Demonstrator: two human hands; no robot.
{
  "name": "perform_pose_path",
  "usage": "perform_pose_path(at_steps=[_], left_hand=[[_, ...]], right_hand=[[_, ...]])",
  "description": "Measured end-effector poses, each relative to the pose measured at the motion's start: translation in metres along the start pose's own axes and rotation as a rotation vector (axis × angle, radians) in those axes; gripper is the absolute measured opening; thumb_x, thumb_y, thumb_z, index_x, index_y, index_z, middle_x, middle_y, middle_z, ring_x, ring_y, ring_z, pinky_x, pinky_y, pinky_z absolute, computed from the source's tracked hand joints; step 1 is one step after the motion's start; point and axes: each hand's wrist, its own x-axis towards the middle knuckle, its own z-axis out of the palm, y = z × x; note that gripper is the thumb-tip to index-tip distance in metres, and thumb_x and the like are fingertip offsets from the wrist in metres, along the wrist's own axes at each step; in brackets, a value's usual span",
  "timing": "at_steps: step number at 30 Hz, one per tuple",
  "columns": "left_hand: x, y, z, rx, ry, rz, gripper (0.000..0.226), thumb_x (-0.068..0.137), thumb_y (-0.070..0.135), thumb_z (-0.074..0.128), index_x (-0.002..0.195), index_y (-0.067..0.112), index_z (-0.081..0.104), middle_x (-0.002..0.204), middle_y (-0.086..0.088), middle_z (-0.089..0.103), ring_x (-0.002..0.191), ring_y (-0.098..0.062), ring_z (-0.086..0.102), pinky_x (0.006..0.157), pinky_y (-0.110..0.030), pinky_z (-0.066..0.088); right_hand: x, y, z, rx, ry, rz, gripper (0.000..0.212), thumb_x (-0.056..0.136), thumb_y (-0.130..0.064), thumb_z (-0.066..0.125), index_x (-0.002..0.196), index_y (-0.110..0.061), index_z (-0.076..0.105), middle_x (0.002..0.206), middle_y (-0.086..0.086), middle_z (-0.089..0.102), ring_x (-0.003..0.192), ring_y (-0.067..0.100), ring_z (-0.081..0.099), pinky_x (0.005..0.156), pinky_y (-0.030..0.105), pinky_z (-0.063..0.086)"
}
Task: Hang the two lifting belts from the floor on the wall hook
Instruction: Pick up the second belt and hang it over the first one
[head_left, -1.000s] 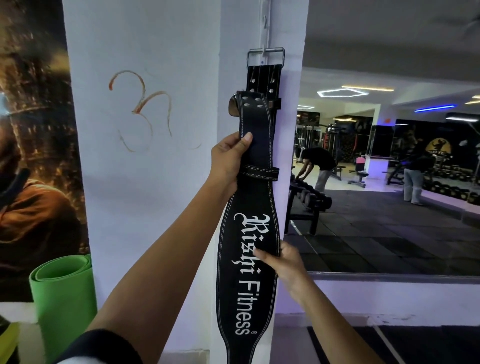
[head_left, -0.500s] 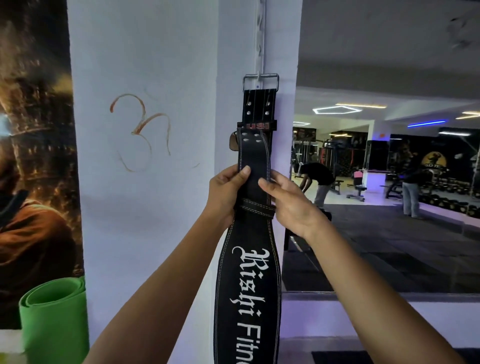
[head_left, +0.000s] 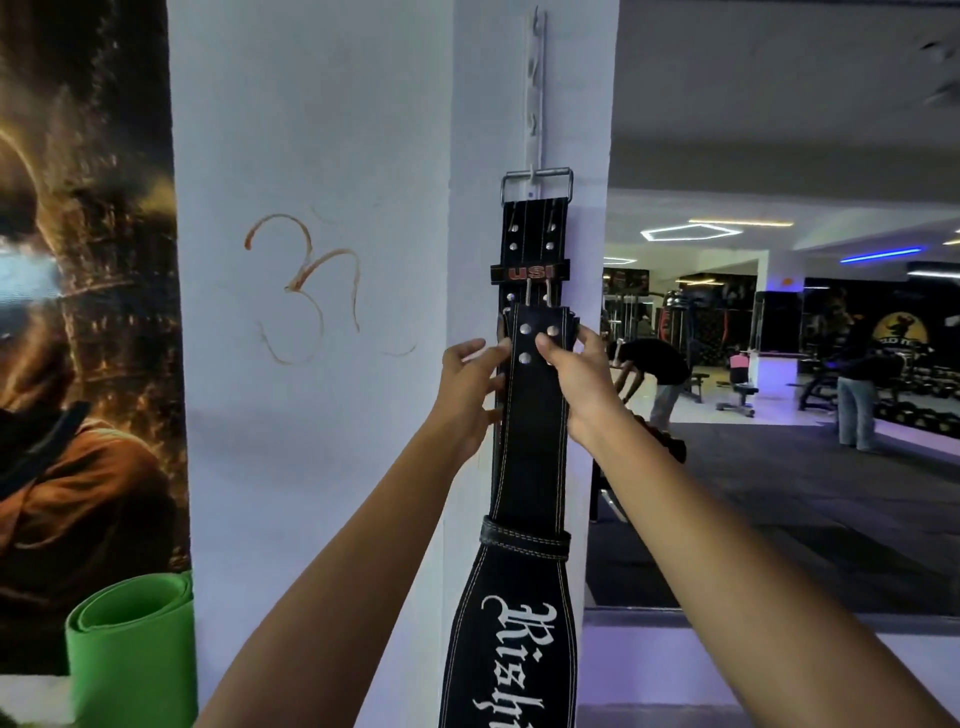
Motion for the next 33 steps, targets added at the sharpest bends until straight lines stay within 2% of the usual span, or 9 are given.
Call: perform_pose_path(at_steps=[4,8,10,13,17,22,26,30,33], left_hand=[[0.02,0.015,0.011,0.145,0.04,-0.048,0.041,0.092,0.043,0.047,0.12,0.014,0.047,0.099,-0.001,0.059,0.092,-0.021,0.058,0.087,-0.044,0.05],[0.03,0.02,0.019,0.133,0.084,-0.093,0.028,0.094,0.034,0.042,0.091,0.012,0.059,0.081,-0.003,0.06,0.072,-0.019,0.057,0.062,-0.031,0.048],[0.034,0.019,0.023,0.128,0.116,-0.121,0.026,0.091,0.031,0.042,0.081,0.013,0.058,0.075,-0.003,0.058,0.067,-0.02,0.054,0.059,-0.028,0.046],[0.043,0.017,0.029,0.074,0.166,-0.1,0.02,0.088,0.025,0.042,0.084,0.011,0.055,0.073,-0.005,0.057,0.062,-0.02,0.053,0.056,-0.026,0.044],[0.055,0.009,0.041,-0.062,0.229,0.054,0.016,0.091,0.016,0.048,0.078,0.011,0.055,0.069,-0.006,0.057,0.059,-0.019,0.055,0.06,-0.03,0.049],[0.077,-0.002,0.051,-0.031,0.299,0.221,0.018,0.095,0.027,0.048,0.082,0.016,0.053,0.071,0.0,0.056,0.063,-0.014,0.053,0.064,-0.029,0.048],[0.1,0.003,0.064,-0.025,0.282,0.303,0.018,0.097,0.027,0.045,0.088,0.013,0.053,0.075,0.0,0.057,0.067,-0.013,0.054,0.064,-0.027,0.049],[0.134,0.017,0.076,0.002,0.298,0.415,0.02,0.097,0.026,0.044,0.083,0.014,0.051,0.074,0.001,0.055,0.064,-0.012,0.051,0.059,-0.023,0.047],[0.167,0.033,0.081,0.051,0.312,0.468,0.02,0.097,0.028,0.044,0.085,0.014,0.051,0.073,0.0,0.052,0.056,-0.012,0.047,0.037,-0.018,0.04]], right_hand=[[-0.003,0.015,-0.003,-0.005,-0.029,-0.039,0.051,0.084,-0.018,0.063,0.126,-0.028,0.036,0.127,0.013,0.057,0.112,0.031,0.06,0.096,0.052,0.049],[0.0,0.018,-0.009,-0.066,-0.046,-0.102,0.057,0.084,-0.016,0.063,0.128,-0.029,0.028,0.131,0.013,0.054,0.114,0.029,0.058,0.1,0.048,0.047],[0.003,0.02,-0.014,-0.065,-0.068,-0.116,0.059,0.086,-0.013,0.061,0.13,-0.032,0.026,0.132,0.013,0.053,0.114,0.028,0.058,0.099,0.045,0.048],[0.005,0.018,-0.018,-0.049,-0.104,-0.151,0.062,0.088,-0.011,0.058,0.135,-0.035,0.026,0.135,0.008,0.051,0.118,0.027,0.056,0.102,0.045,0.046],[0.022,0.015,-0.021,-0.112,-0.128,-0.183,0.05,0.091,-0.03,0.052,0.137,-0.035,0.031,0.136,-0.002,0.048,0.121,0.022,0.054,0.102,0.044,0.045],[0.054,-0.011,-0.023,-0.07,-0.186,-0.048,0.028,0.093,-0.046,0.04,0.1,-0.023,0.054,0.106,0.008,0.063,0.094,0.025,0.061,0.087,0.045,0.051],[0.088,-0.023,-0.015,-0.1,-0.011,-0.167,0.034,0.095,-0.04,0.041,0.071,-0.023,0.058,0.089,0.009,0.063,0.088,0.027,0.058,0.086,0.045,0.05],[0.125,-0.033,-0.004,-0.092,0.087,-0.293,0.035,0.095,-0.035,0.042,0.065,-0.022,0.055,0.076,0.005,0.059,0.077,0.024,0.053,0.066,0.033,0.045],[0.157,-0.046,0.01,-0.11,0.159,-0.389,0.034,0.095,-0.034,0.041,0.067,-0.019,0.052,0.068,0.004,0.053,0.065,0.022,0.05,0.055,0.027,0.037]])
